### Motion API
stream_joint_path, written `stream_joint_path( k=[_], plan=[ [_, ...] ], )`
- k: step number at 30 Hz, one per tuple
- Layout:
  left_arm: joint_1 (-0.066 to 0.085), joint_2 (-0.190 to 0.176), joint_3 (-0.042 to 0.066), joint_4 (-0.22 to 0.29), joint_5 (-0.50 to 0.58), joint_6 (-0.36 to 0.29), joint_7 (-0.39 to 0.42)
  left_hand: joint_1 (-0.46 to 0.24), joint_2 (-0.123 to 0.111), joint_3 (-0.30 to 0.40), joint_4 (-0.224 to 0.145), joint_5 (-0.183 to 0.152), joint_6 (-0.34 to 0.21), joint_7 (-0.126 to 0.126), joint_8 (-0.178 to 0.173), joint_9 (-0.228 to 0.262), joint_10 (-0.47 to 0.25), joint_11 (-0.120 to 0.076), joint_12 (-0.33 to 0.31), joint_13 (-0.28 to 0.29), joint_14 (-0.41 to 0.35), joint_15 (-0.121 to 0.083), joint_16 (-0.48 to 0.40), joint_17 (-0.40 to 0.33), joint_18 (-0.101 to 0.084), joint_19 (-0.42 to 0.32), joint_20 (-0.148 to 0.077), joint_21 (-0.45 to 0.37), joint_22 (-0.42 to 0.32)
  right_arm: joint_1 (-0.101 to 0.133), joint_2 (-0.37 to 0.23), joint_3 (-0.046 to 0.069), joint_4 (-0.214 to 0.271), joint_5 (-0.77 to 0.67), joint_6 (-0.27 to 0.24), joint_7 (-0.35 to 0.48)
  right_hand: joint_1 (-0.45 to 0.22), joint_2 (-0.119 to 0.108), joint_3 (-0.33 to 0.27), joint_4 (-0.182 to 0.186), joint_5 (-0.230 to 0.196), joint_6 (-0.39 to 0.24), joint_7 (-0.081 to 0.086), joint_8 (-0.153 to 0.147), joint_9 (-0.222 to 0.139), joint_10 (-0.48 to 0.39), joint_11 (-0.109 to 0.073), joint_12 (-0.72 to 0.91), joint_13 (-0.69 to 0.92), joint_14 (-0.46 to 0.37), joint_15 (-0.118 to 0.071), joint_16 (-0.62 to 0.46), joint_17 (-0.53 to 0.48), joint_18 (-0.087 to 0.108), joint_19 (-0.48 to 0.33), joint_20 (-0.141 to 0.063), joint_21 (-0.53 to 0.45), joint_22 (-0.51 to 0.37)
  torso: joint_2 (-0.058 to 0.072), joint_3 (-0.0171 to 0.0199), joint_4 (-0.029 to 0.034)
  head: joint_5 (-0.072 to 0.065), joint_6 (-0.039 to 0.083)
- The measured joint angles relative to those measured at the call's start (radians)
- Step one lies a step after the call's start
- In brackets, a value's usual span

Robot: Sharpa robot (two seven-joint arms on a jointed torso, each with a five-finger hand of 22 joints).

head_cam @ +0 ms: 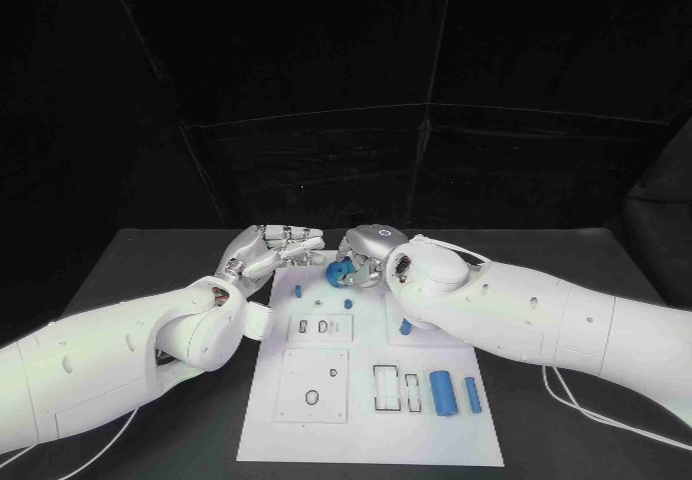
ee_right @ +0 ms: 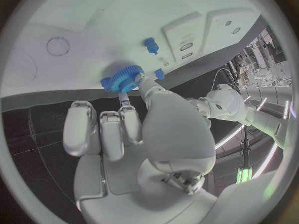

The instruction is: Assemble the parts on the task board

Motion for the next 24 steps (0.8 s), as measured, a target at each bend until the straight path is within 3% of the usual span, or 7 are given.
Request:
stream_joint_path(
  k=[5,11,14,20,24],
  plan=[
    [0.000,0.000,0.000,0.000,0.000,0.000,0.000,0.000,0.000,0.000,0.000,0.000,0.000,0.000,0.000,0.000,0.000,0.000,0.000,-0.001,0.000,0.000,0.000,0.000,0.000,0.000,0.000,0.000,0.000,-0.002,0.001,-0.001,-0.008,0.000,0.014,-0.002,-0.017,-0.017,-0.029,0.010,-0.017,-0.040,0.006,-0.010,-0.006,-0.008,0.008,-0.012,0.000,0.004,0.003,0.000,0.000,0.000,0.000,0.007,0.000,-0.002,0.000,0.0001,0.0000,0.000,-0.002],
    [0.000,0.000,0.000,-0.001,0.000,0.000,0.000,0.000,0.000,0.000,0.000,0.000,0.000,0.000,0.000,0.000,0.000,0.000,0.000,-0.001,0.000,0.000,0.000,0.000,0.000,0.000,0.000,0.000,0.000,-0.002,0.001,-0.001,-0.011,0.001,0.022,-0.005,-0.044,-0.014,-0.066,0.038,-0.021,-0.060,0.014,-0.010,-0.005,-0.009,0.009,-0.012,0.000,0.004,0.011,0.000,0.000,0.000,-0.004,0.011,0.000,-0.002,0.000,0.0004,0.0000,0.000,-0.003],
    [0.000,0.000,0.000,-0.001,0.000,0.000,0.000,0.000,0.000,0.000,0.000,0.000,0.000,0.000,0.000,0.000,0.000,0.000,0.000,-0.001,0.000,0.000,0.000,0.000,0.000,0.000,0.000,0.000,0.000,-0.002,0.000,-0.001,-0.011,0.002,0.026,-0.006,-0.066,-0.015,-0.096,0.063,0.003,-0.060,0.014,-0.010,-0.004,-0.009,0.009,-0.012,0.000,0.004,0.011,0.000,0.000,0.000,0.000,0.014,0.000,-0.002,0.000,0.0007,0.0000,0.000,-0.004],
    [0.000,0.000,0.000,-0.002,0.000,0.000,0.000,0.000,0.000,0.000,0.000,0.000,0.000,0.000,0.000,0.000,0.000,0.000,0.000,-0.001,0.000,0.000,0.000,0.000,0.000,0.000,0.000,0.000,0.000,-0.002,-0.001,-0.001,-0.010,0.006,0.032,-0.007,-0.101,0.009,-0.144,0.111,0.019,-0.060,0.014,-0.010,-0.003,-0.009,0.016,-0.012,0.000,0.004,0.011,0.000,0.000,0.000,0.000,0.014,0.000,-0.002,0.000,0.0009,0.0000,0.000,-0.004],
    [0.000,0.000,0.000,-0.002,0.000,0.000,0.000,0.000,0.000,0.000,0.000,0.000,0.000,0.000,0.000,0.000,0.000,0.000,0.000,-0.001,0.000,0.000,0.000,0.000,0.000,0.000,0.000,0.000,0.000,-0.001,-0.005,-0.001,-0.010,0.013,0.040,-0.008,-0.142,0.024,-0.181,0.154,0.076,-0.060,0.014,-0.010,-0.002,-0.009,0.016,-0.012,0.000,0.004,0.010,0.000,0.000,0.000,0.000,0.014,0.000,0.002,0.000,0.0010,0.0000,-0.001,-0.002]
  ],
)
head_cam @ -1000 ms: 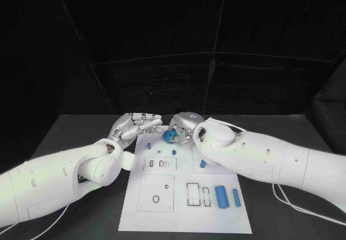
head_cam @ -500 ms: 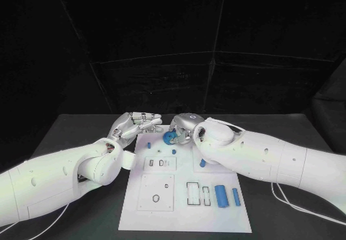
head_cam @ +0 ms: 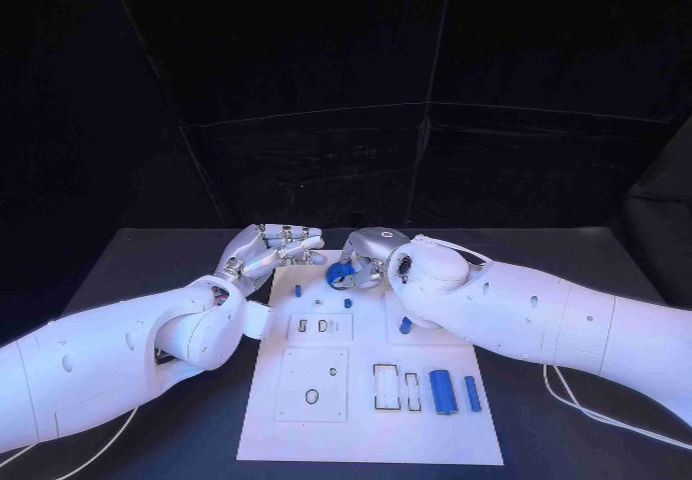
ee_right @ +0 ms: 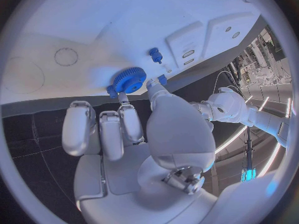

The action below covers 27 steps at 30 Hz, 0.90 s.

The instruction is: Assemble the parts on the task board

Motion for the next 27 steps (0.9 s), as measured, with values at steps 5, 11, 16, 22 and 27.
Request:
stream_joint_path(
  k=[5,11,16,22,27],
  plan=[
    [0.000,0.000,0.000,0.000,0.000,0.000,0.000,0.000,0.000,0.003,-0.003,0.000,0.000,0.000,-0.004,0.000,0.000,0.000,0.000,0.000,0.000,0.000,-0.004,0.001,0.000,0.000,0.000,0.000,0.000,0.000,-0.003,0.000,-0.002,0.014,0.017,-0.003,-0.022,0.011,-0.037,0.037,0.048,0.000,0.000,0.000,0.000,0.000,0.000,0.000,0.000,0.000,0.000,0.000,0.000,0.000,0.000,0.000,0.000,0.003,0.000,0.0000,-0.0009,0.000,0.000],
    [0.000,0.000,0.000,-0.001,0.000,0.000,0.000,0.000,0.000,0.003,-0.003,0.000,0.000,0.000,-0.004,0.000,0.000,0.000,0.000,0.000,0.000,0.000,-0.004,0.001,0.000,0.000,0.000,0.000,0.000,0.000,-0.008,0.000,-0.003,0.029,0.026,-0.006,-0.011,0.022,-0.053,0.041,0.079,0.000,0.000,0.000,0.000,0.000,0.000,0.004,0.000,0.000,0.000,0.000,0.000,0.000,0.000,0.000,0.000,0.006,0.000,-0.0001,-0.0010,-0.002,-0.001],
    [0.000,-0.001,0.000,-0.003,0.000,-0.001,-0.001,0.000,0.000,0.007,-0.007,0.000,0.000,0.000,-0.004,0.000,0.000,0.000,0.000,0.000,0.000,0.000,-0.004,0.001,0.000,0.000,0.000,0.000,-0.001,0.000,-0.018,0.000,0.001,0.042,0.002,-0.003,0.015,0.042,-0.071,0.029,0.144,0.000,0.000,0.000,0.000,0.000,0.000,0.004,0.000,0.000,0.000,0.000,0.000,0.000,0.000,0.000,0.004,0.006,0.000,-0.0003,-0.0006,-0.003,-0.001],
    [0.000,-0.004,0.000,-0.006,0.000,-0.001,-0.001,0.000,0.000,0.007,-0.007,0.000,0.000,0.000,-0.004,0.000,0.000,0.000,0.000,0.000,0.000,0.000,-0.004,0.002,0.000,0.000,0.000,0.000,-0.001,0.000,-0.073,-0.001,0.042,0.080,-0.114,0.064,0.084,0.029,-0.084,-0.011,0.199,0.018,-0.009,0.000,0.002,0.000,0.000,0.004,0.000,0.000,0.000,0.000,0.000,0.000,0.000,0.000,0.004,0.008,0.000,-0.0003,-0.0006,-0.002,0.000],
    [0.000,-0.009,0.000,-0.008,0.000,-0.002,-0.001,0.000,0.000,0.007,-0.007,0.000,0.000,0.000,-0.004,0.000,0.000,0.000,0.000,0.000,0.000,0.000,-0.004,0.002,0.000,0.000,0.000,-0.004,-0.001,0.000,-0.176,-0.001,0.108,0.155,-0.200,0.185,0.144,0.027,-0.078,-0.057,0.144,0.039,-0.015,0.007,0.003,0.004,-0.004,0.005,0.000,0.000,0.000,0.000,0.000,0.000,0.000,0.000,0.008,0.014,-0.003,-0.0004,-0.0029,-0.004,0.004]
  ],
)
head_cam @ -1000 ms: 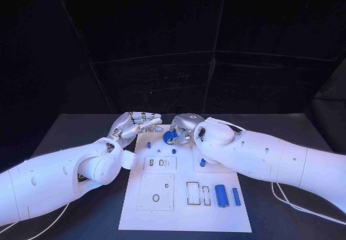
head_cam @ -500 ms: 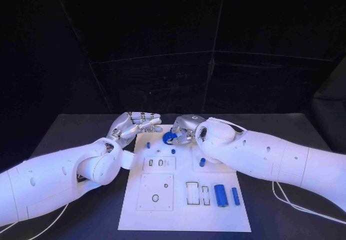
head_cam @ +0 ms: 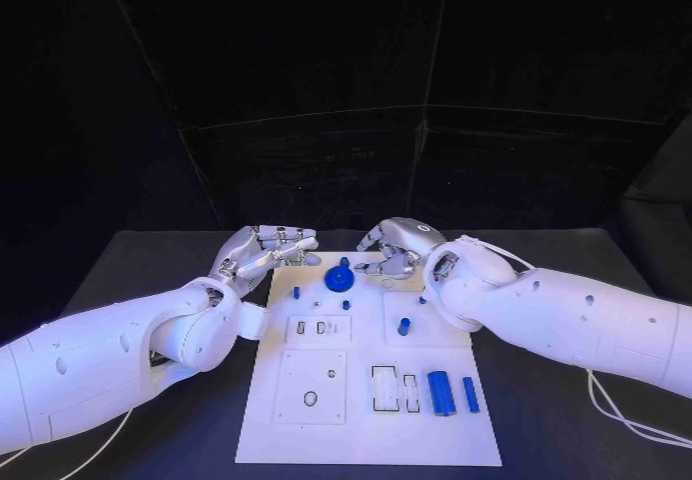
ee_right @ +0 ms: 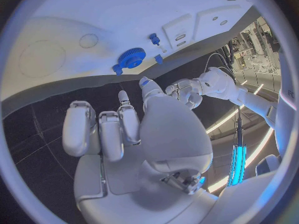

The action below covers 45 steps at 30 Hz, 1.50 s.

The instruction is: Assemble the parts on the task board

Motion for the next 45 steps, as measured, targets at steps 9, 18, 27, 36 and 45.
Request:
stream_joint_path(
  k=[9,18,27,36,45],
  plan=[
    [0.000,0.002,0.000,-0.016,0.000,0.001,0.005,-0.002,0.002,0.008,-0.008,0.000,0.005,-0.005,0.000,0.000,0.004,-0.001,0.000,0.000,0.000,0.000,-0.004,0.002,0.000,0.002,-0.002,0.000,0.000,0.002,-0.193,0.000,0.055,0.155,-0.017,0.181,0.056,-0.008,0.007,-0.055,-0.065,0.012,-0.003,0.000,0.000,0.000,0.000,0.004,0.000,0.000,0.000,0.000,0.000,0.000,0.004,-0.004,0.000,0.008,-0.009,0.0055,-0.0121,-0.004,0.002],
    [0.000,0.014,0.000,-0.036,0.000,0.008,0.013,-0.006,0.006,0.011,-0.011,0.000,0.013,-0.005,0.000,0.000,0.013,-0.005,0.000,0.000,0.000,0.000,-0.004,0.004,0.000,0.003,-0.003,0.000,0.000,0.001,-0.291,-0.001,0.038,0.288,0.017,0.254,0.067,-0.019,0.004,-0.069,-0.065,0.011,-0.003,0.000,0.000,0.000,0.000,0.004,0.000,0.000,0.000,0.000,0.000,0.000,0.004,-0.004,0.000,0.008,-0.017,0.0168,-0.0198,-0.020,0.003],
    [-0.005,0.021,0.000,-0.048,0.000,0.017,0.016,-0.006,0.006,0.014,-0.014,0.000,0.013,-0.005,0.000,0.000,0.013,-0.005,0.000,0.000,0.000,0.000,-0.004,0.004,0.000,0.003,-0.003,0.000,0.000,-0.029,-0.301,-0.002,-0.028,0.356,0.047,0.280,0.076,-0.020,0.004,-0.079,-0.065,0.011,-0.003,0.000,-0.002,0.000,0.000,0.000,0.000,0.000,0.000,0.000,0.000,0.000,0.004,-0.004,0.000,0.007,-0.019,0.0218,-0.0221,-0.031,0.006],
    [-0.009,0.024,0.000,-0.055,0.000,0.019,0.016,-0.006,0.006,0.014,-0.014,0.000,0.013,-0.005,0.000,0.000,0.013,-0.005,0.000,0.000,0.000,0.000,-0.008,0.004,0.000,0.003,-0.003,-0.004,0.000,-0.045,-0.272,-0.002,-0.081,0.379,0.067,0.288,0.076,-0.020,0.001,-0.082,-0.070,0.008,0.001,-0.004,-0.003,0.000,0.000,-0.005,0.000,0.000,0.000,0.000,0.000,0.000,0.004,-0.004,0.000,0.006,-0.018,0.0191,-0.0209,-0.033,-0.001],
    [-0.010,0.026,-0.001,-0.059,0.000,0.020,0.016,-0.006,0.006,0.014,-0.014,0.000,0.013,-0.005,0.000,0.000,0.013,-0.005,-0.004,0.000,0.000,0.000,-0.008,0.005,0.000,0.003,-0.003,-0.004,0.000,-0.068,-0.256,-0.002,-0.104,0.382,0.085,0.290,0.076,-0.020,0.001,-0.082,-0.071,0.004,0.005,-0.004,-0.004,0.000,0.000,-0.005,0.000,0.000,0.000,0.000,0.001,0.000,0.004,-0.004,0.000,0.006,-0.018,0.0177,-0.0207,-0.035,-0.007]
  ],
)
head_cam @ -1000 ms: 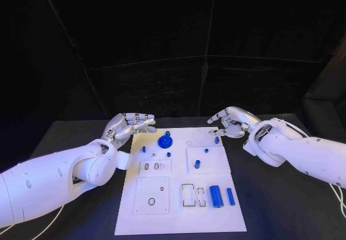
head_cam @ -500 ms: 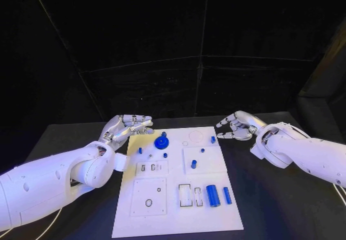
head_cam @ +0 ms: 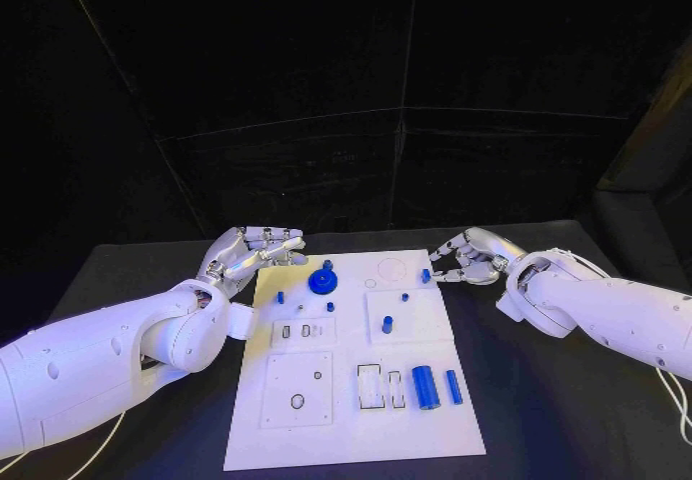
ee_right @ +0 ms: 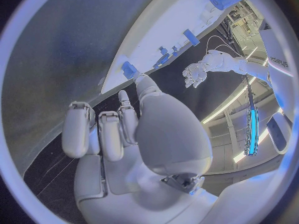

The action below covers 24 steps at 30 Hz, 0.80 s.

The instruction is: Assemble the parts on the task board

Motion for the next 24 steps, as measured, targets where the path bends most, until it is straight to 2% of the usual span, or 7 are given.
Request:
stream_joint_path(
  k=[2,6,12,20,24],
  plan=[
    [0.000,0.000,0.000,-0.001,0.000,0.000,0.000,0.000,0.000,0.000,0.000,0.000,0.000,0.000,0.000,0.000,0.000,0.000,0.000,0.000,0.000,0.000,0.000,0.000,0.000,0.000,0.000,0.000,0.000,-0.003,0.004,0.000,-0.003,0.000,0.003,0.000,0.000,0.000,0.000,0.000,-0.004,0.000,0.000,0.000,0.000,0.000,0.000,0.000,0.000,0.000,0.000,0.000,0.000,0.000,0.000,0.000,0.000,0.000,0.000,0.0000,-0.0001,-0.001,-0.001],
    [0.000,0.001,0.000,-0.002,0.000,0.000,0.000,0.000,0.000,0.002,-0.002,0.000,0.000,0.000,0.000,0.000,0.000,0.000,0.000,0.000,0.000,0.000,0.000,0.000,0.000,0.000,0.000,0.000,0.000,-0.008,0.013,0.000,-0.008,-0.009,0.006,-0.002,0.009,0.009,0.003,-0.009,-0.051,0.000,0.000,0.000,0.000,0.000,0.000,0.000,0.000,0.000,0.000,0.000,0.000,0.000,0.000,0.000,0.000,0.000,0.000,-0.0001,-0.0001,-0.001,-0.003],
    [0.000,0.002,0.000,-0.007,0.000,0.001,-0.002,0.000,0.000,0.003,-0.003,0.000,0.000,0.000,0.000,0.000,0.000,0.000,0.000,0.000,0.000,0.000,0.000,0.000,0.000,0.000,0.000,0.000,0.000,-0.012,0.020,0.000,-0.013,-0.030,0.006,-0.009,0.009,0.010,0.003,-0.009,-0.056,0.000,0.000,0.000,0.000,0.000,0.000,0.000,0.000,0.000,0.000,0.000,0.000,0.000,0.000,0.000,0.000,0.000,0.000,0.0000,0.0004,0.000,-0.005],
    [0.000,0.004,0.000,-0.010,0.000,0.001,-0.002,0.000,0.000,0.003,-0.003,0.000,0.000,0.000,0.000,0.000,0.000,0.000,0.000,0.000,0.000,0.000,0.000,0.000,0.000,0.000,0.000,0.000,0.000,-0.013,0.035,0.000,-0.024,-0.045,0.005,-0.016,0.009,0.028,0.010,-0.015,-0.062,0.000,0.000,0.000,0.001,0.000,0.000,0.000,0.001,0.000,0.000,0.000,0.000,0.000,0.000,0.000,0.000,0.000,-0.001,0.0005,0.0005,0.002,-0.007],
    [0.000,0.005,0.000,-0.011,0.000,0.001,-0.003,0.000,0.000,0.003,-0.003,0.000,0.000,0.000,0.000,0.000,0.000,0.000,0.000,0.000,0.000,0.000,0.000,0.000,0.000,0.000,0.000,0.000,0.000,-0.013,0.044,0.000,-0.030,-0.050,0.005,-0.019,0.013,0.039,0.019,-0.024,-0.078,0.005,-0.003,0.003,0.002,0.000,0.000,0.001,0.003,0.000,0.000,0.000,0.000,0.000,0.000,0.000,0.000,0.001,-0.001,0.0005,0.0004,0.003,-0.007]
  ],
)
